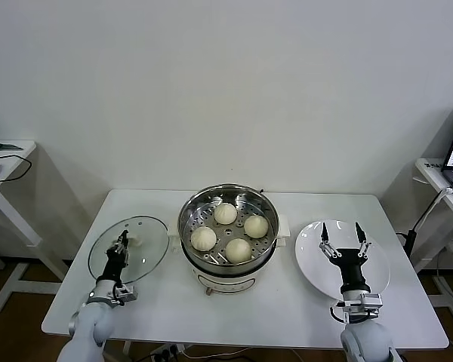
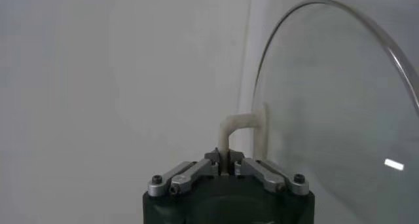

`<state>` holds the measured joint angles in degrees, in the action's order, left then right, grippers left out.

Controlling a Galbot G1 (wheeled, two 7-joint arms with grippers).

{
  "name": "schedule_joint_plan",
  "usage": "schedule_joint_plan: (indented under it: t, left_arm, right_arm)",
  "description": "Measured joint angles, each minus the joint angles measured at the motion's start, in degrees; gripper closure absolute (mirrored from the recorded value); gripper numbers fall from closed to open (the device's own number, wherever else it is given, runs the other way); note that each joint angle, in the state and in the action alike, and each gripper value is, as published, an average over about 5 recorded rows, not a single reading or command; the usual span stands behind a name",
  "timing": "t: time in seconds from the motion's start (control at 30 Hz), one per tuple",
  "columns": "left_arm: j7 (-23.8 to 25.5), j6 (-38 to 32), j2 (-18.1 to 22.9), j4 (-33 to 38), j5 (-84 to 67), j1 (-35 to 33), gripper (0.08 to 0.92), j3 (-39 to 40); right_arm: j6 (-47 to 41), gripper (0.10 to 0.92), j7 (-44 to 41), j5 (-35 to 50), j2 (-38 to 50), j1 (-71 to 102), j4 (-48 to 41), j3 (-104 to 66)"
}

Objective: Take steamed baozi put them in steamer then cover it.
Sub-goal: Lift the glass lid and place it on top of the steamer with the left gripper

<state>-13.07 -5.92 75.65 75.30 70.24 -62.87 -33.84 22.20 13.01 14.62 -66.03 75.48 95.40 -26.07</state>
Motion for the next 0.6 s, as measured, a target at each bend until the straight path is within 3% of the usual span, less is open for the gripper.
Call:
schedule_joint_plan:
  t: [0.23,0.6]
  left_arm:
    - [0.7,0.1,-1.5,8.1,-1.6,-2.5,0.814,-2.0]
    - [3.8,2.7,-5.2,29.5,-3.6,-7.4,0.814,-2.8]
  right_arm:
    - [0.1,0.203,0.0,-0.4,-0.6,-0.2,0.0,0.3]
    - [0.1,0.203,0.0,-0.8,-1.0,-0.4,0.3,0.3]
